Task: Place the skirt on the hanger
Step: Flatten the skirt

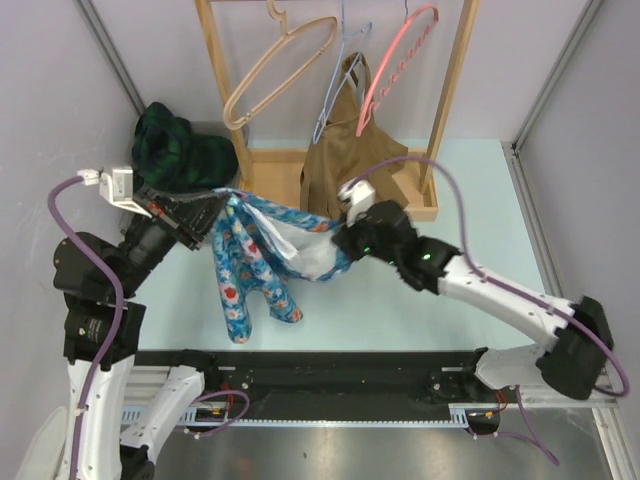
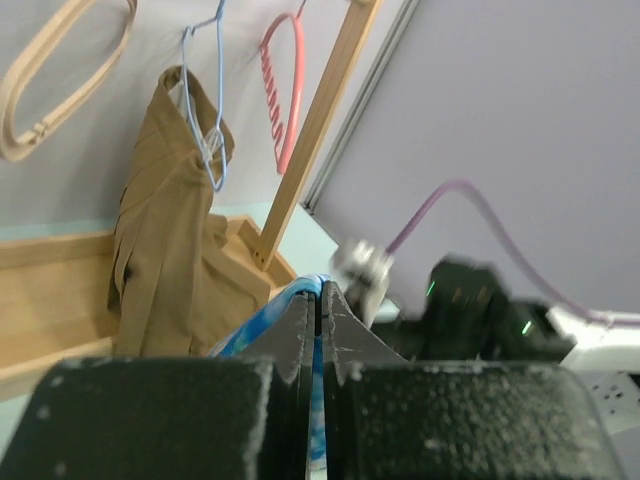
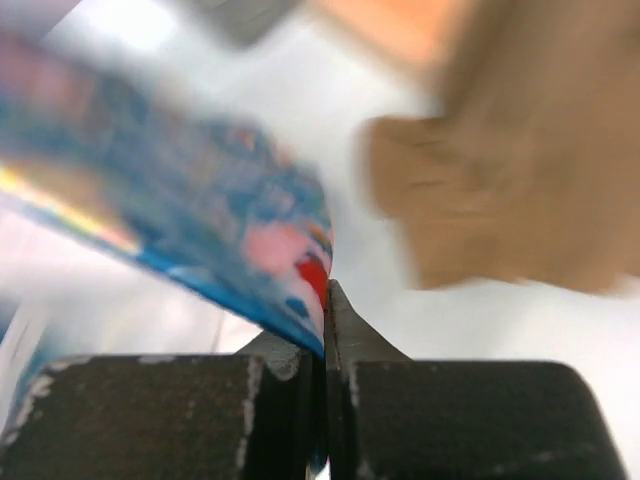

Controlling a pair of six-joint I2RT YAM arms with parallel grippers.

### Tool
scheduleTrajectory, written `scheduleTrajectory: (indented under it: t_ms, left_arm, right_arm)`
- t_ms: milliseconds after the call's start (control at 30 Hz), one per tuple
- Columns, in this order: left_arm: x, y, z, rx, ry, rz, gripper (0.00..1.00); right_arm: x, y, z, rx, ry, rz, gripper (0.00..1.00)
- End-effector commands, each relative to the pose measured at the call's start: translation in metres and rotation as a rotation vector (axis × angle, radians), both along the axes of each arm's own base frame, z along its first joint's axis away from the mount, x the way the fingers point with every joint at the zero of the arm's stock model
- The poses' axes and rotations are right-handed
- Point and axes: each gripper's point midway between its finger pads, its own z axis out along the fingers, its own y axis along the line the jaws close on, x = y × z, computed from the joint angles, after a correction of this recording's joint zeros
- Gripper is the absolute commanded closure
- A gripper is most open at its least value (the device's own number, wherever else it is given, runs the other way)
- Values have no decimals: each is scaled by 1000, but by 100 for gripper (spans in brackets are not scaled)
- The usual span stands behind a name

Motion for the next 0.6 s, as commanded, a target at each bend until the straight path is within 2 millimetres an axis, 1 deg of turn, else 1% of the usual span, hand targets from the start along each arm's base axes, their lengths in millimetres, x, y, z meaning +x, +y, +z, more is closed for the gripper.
scheduleTrajectory:
  t_ms: [0, 33, 67, 100, 133, 200, 267, 367, 433, 500, 533, 567]
  left_arm:
    - [1, -8, -28, 53, 8, -49, 100]
    - [1, -15, -40, 64, 19, -100, 100]
    - [1, -19, -46, 70, 23, -126, 100]
    - [3, -23, -56, 76, 39, -149, 100]
    - [3, -28, -58, 84, 28, -188, 100]
    - [10, -29, -69, 95, 45, -193, 100]
    - [18, -31, -74, 112, 43, -195, 100]
    - [30, -30, -78, 132, 45, -178, 100]
    - [33, -31, -78, 144, 41, -179, 100]
    - [32, -34, -80, 150, 48, -208, 100]
    - [30, -35, -83, 153, 54, -218, 100]
    - [26, -35, -84, 155, 55, -218, 100]
  right_arm:
    - [36, -73, 78, 48, -147, -192, 100]
    - [44, -89, 100, 76, -186, -240, 100]
    - [49, -99, 108, 72, -209, -273, 100]
    - [51, -105, 117, 79, -229, -291, 100]
    - [54, -115, 134, 99, -264, -321, 100]
    - [58, -128, 151, 113, -311, -367, 100]
    - [61, -141, 169, 132, -353, -411, 100]
    - [62, -156, 183, 134, -385, -452, 100]
    - [60, -162, 184, 122, -386, -459, 100]
    - [54, -167, 187, 117, -388, -452, 100]
    - [49, -166, 180, 97, -365, -431, 100]
    - [46, -167, 178, 91, -355, -417, 100]
